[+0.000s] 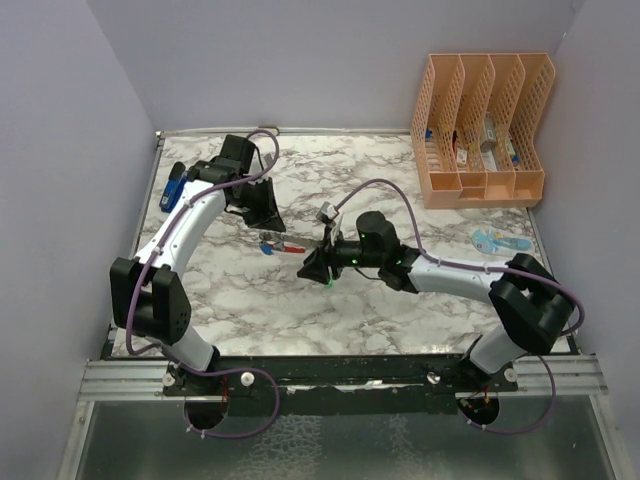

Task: Put the keys on the keyring

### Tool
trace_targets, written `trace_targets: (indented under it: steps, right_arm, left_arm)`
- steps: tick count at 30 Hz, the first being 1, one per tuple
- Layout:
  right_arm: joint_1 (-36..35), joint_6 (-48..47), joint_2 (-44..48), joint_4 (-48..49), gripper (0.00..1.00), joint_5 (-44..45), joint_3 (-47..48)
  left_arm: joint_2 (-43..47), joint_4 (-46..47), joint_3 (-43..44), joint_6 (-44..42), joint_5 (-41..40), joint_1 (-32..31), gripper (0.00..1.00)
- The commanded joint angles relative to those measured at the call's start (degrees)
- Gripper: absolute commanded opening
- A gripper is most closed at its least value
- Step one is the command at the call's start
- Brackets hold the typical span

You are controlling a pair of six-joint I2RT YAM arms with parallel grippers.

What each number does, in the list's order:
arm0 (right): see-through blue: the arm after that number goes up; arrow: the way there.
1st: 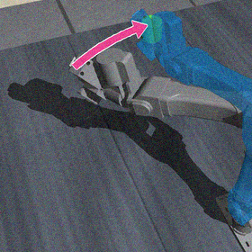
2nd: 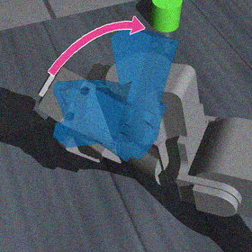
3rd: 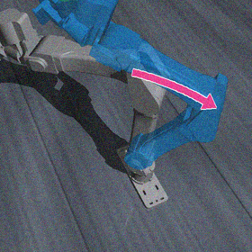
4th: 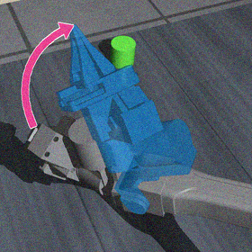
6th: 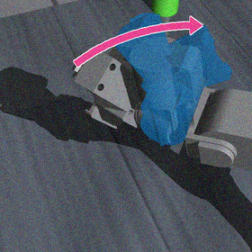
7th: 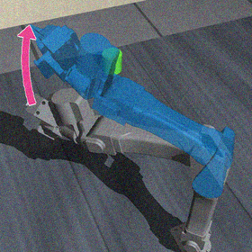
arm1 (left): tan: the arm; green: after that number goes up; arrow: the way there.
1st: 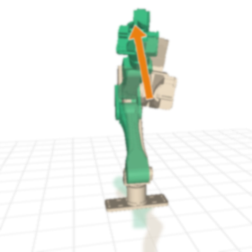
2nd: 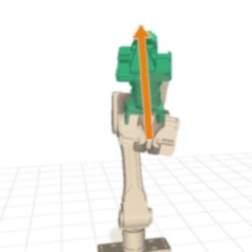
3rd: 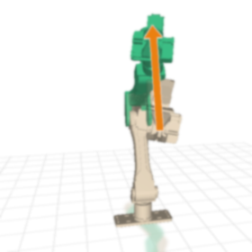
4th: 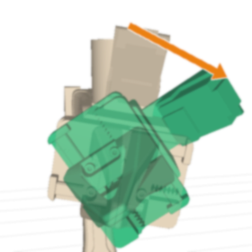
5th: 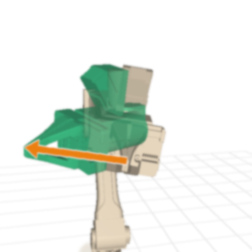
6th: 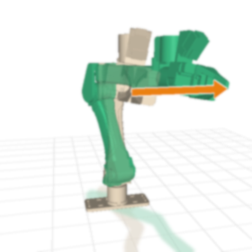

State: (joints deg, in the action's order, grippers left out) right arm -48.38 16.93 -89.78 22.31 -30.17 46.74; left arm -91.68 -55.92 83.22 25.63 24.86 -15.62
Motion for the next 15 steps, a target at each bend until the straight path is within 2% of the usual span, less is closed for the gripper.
trace_targets:
  steps: [1, 11, 15]
  right_arm:
    - [-0.4, -1.89, 3.48, 1.02, 0.39, 3.37, 0.14]
    - [-1.16, -1.39, 6.52, 6.36, 0.27, 13.65, -3.51]
    - [-1.75, -0.05, 4.96, 7.38, 0.26, 18.37, -2.92]
  left_arm:
    - [4.04, 5.76, -1.22, 8.6, 3.02, -0.02, 0.0]
    - [9.48, 12.9, -8.81, 17.76, -1.81, -2.14, 0.0]
    - [10.99, 13.44, -11.35, 18.71, -3.08, -1.98, 0.0]
